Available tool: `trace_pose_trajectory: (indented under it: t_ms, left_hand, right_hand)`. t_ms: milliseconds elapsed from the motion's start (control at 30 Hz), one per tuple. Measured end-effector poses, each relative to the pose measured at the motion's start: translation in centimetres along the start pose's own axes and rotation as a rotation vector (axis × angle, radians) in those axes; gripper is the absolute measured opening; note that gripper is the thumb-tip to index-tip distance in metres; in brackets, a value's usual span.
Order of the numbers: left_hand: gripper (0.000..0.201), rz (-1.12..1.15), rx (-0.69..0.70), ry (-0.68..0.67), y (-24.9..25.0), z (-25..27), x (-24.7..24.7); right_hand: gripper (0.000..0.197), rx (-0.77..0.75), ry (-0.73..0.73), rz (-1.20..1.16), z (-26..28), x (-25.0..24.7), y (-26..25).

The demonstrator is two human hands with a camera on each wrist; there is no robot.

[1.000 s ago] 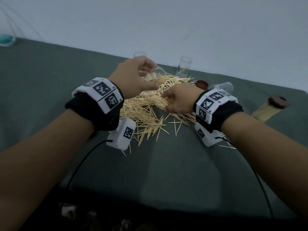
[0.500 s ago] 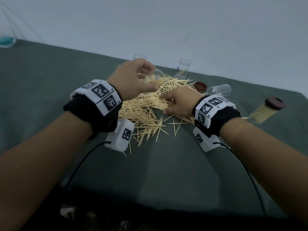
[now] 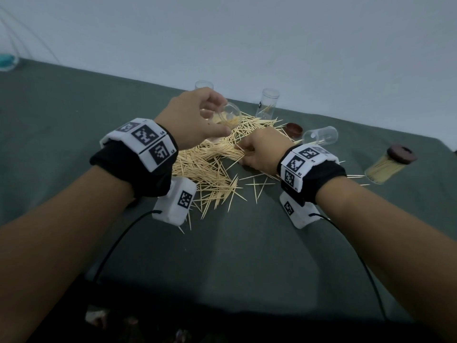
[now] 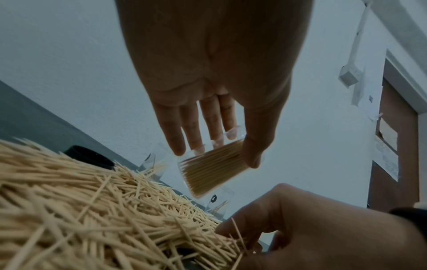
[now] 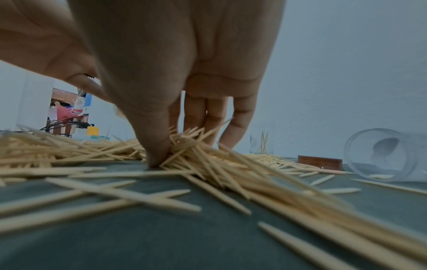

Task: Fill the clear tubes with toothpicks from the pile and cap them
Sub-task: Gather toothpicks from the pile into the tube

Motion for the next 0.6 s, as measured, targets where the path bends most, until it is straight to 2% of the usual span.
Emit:
trace_pose_trajectory:
  t_ms: [600]
  left_hand:
    - [0.051, -0.089, 0.003, 0.0, -0.3, -0.3, 0.3]
  right_hand:
    - [0.042, 0.049, 0.066, -0.139, 1.2, -0.9, 2.2]
Point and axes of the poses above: each hand's wrist, its own z-axis away from the middle knuckle, its own x-axis out of the palm, y = z × x, the point moved 8 cm from there along -z, towards the middle knuckle, and after that the axes turned 9 degrees about -x, right-handed, at the moved point
